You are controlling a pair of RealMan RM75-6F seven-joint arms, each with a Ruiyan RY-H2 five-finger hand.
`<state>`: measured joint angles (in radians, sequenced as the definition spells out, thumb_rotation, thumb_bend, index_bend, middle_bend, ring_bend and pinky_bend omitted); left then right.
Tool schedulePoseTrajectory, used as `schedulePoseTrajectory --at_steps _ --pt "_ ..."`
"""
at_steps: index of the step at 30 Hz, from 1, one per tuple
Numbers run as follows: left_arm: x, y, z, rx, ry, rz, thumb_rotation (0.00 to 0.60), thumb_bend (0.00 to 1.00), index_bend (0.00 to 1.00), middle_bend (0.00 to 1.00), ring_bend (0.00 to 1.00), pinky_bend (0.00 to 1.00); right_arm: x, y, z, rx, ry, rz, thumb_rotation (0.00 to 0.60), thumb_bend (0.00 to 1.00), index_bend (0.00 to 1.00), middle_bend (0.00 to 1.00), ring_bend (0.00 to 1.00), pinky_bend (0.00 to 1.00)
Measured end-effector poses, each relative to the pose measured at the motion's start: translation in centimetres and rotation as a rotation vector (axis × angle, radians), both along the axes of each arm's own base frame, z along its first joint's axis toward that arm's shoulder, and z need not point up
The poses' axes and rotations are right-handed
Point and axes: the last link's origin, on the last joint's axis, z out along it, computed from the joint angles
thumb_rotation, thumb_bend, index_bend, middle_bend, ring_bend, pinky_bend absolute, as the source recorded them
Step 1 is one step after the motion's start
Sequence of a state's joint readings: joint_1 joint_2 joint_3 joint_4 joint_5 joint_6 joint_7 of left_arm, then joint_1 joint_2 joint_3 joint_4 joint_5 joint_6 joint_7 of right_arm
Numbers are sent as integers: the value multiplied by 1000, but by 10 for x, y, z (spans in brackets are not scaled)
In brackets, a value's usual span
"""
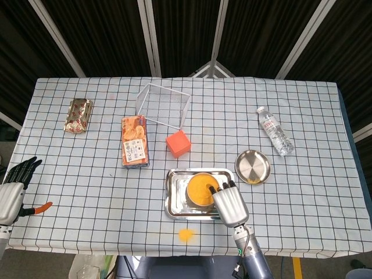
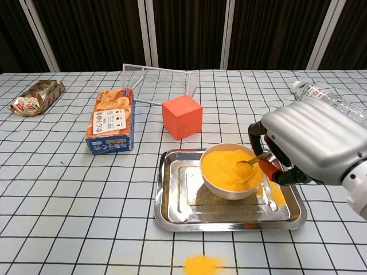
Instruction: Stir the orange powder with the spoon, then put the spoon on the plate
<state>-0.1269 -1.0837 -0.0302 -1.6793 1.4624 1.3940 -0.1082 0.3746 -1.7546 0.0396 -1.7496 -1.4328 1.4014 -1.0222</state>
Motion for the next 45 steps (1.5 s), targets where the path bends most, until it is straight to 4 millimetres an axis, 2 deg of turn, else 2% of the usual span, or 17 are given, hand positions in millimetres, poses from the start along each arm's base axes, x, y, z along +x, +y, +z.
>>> schedulePoseTrajectory --at_steps 12,27,45 --pt "0 0 0 1 0 -1 600 0 0 0 0 0 2 7 2 10 -17 7 600 695 904 762 593 524" --pt "0 0 1 3 -4 -2 600 0 0 0 0 0 15 8 9 -10 -55 58 600 696 904 763 593 525" --pt "0 0 0 1 -1 -1 600 0 0 0 0 0 20 11 7 -7 -94 104 600 696 906 764 593 525"
